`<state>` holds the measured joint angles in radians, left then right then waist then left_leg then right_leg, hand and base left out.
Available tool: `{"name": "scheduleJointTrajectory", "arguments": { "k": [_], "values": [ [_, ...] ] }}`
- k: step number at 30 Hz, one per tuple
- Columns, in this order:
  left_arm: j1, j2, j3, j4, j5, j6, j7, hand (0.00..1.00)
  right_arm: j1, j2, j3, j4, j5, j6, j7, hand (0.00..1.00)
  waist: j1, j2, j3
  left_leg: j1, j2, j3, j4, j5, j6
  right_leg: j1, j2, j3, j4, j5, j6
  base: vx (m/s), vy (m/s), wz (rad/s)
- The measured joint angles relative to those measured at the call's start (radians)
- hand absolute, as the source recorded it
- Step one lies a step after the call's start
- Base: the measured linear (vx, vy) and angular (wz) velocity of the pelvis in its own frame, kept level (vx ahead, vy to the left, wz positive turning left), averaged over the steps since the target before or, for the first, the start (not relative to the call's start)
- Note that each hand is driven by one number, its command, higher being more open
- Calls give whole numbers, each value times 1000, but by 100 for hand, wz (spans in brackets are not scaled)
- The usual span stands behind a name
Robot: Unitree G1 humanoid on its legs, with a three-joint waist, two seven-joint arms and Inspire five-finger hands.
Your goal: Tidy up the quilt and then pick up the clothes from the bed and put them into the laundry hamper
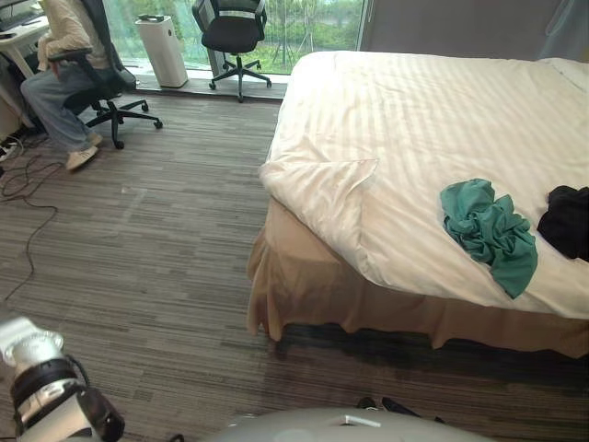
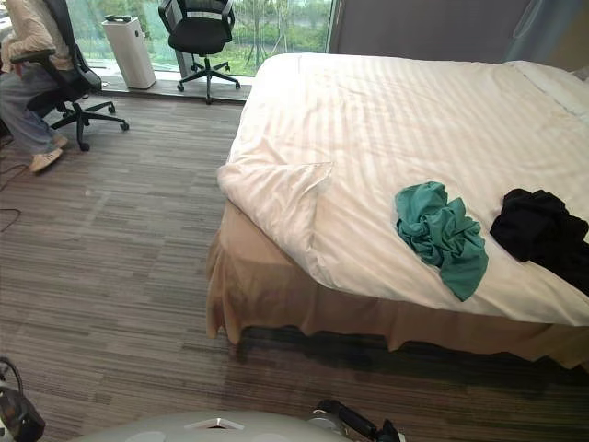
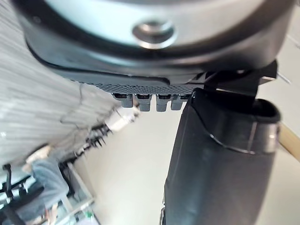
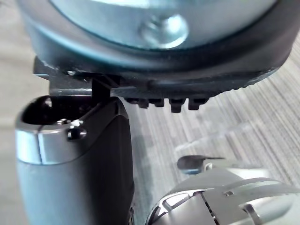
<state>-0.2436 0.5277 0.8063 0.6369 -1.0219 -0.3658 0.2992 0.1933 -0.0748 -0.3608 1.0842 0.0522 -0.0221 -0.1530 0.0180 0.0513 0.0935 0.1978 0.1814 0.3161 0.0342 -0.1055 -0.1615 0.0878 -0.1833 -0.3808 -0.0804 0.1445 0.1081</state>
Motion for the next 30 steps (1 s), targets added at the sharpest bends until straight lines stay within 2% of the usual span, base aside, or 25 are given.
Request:
{"name": "scheduleJointTrajectory", "arguments": {
  "k": [2, 4, 6, 11, 12, 15, 18, 22, 27, 30],
  "values": [
    [1, -11, -31, -27, 59, -1, 12, 100, 1, -2, -3, -2, 0, -7, 4, 100, -3, 7, -2, 1, 1, 4, 3, -1, 0, -1, 1, 5, 0, 0, 0, 47, 30, -10],
    [1, -15, -69, -47, 169, 5, 40, 100, 1, -4, -11, -8, 2, -12, 18, 100, -21, 13, -4, 5, 2, 9, 4, -7, 5, -4, 5, 16, 0, 1, 1, 33, 22, -12],
    [2, -18, -100, -89, 261, 21, 63, 100, 1, -3, -11, -9, 2, -13, 23, 100, -19, 11, -4, 10, 2, 19, 9, -14, 11, -11, 8, 34, 0, 3, 1, 18, 21, -26],
    [9, -20, -261, -237, 584, 71, 101, 100, 13, 5, -11, -21, 3, -14, 38, 100, -26, 9, -6, 22, 0, 50, 35, -48, 19, -16, 8, 74, 0, 5, 2, 0, 27, -25],
    [9, -19, -311, -270, 689, 91, 107, 100, 18, 6, -11, -33, 3, -16, 41, 100, -31, 11, -5, 23, -5, 63, 36, -52, 24, -24, 5, 88, 0, 7, 3, -12, 23, -21],
    [-9, -19, -394, -287, 819, 125, 110, 100, 21, 5, -15, -42, 3, -30, 49, 100, -56, 19, -2, 20, -15, 71, 35, -56, 30, -38, -1, 106, 0, 11, 7, -10, 16, -18],
    [-72, -19, -485, -275, 924, 166, 96, 100, 26, 5, -20, -60, 3, -36, 56, 100, -78, 37, 8, 20, -22, 73, 34, -60, 36, -48, -4, 119, 0, 14, 9, -11, -1, -16],
    [-207, -15, -603, -195, 1015, 179, 63, 100, 27, 2, -19, -76, 3, -53, 57, 100, -104, 55, 18, 20, -27, 72, 34, -64, 34, -64, -5, 142, 0, 18, 15, -14, -21, -16],
    [-345, 10, -754, -77, 1115, 200, 12, 100, 27, 1, -15, -84, 3, -67, 58, 100, -130, 66, 24, 18, -32, 83, 34, -70, 29, -85, -5, 168, 0, 23, 18, -22, -20, -15],
    [-403, 22, -809, -25, 1153, 209, -15, 100, 26, 1, -5, -99, 3, -74, 58, 100, -147, 70, 29, 9, -34, 94, 34, -72, 26, -106, -4, 182, 0, 27, 19, -39, -35, -16]
  ]
}}
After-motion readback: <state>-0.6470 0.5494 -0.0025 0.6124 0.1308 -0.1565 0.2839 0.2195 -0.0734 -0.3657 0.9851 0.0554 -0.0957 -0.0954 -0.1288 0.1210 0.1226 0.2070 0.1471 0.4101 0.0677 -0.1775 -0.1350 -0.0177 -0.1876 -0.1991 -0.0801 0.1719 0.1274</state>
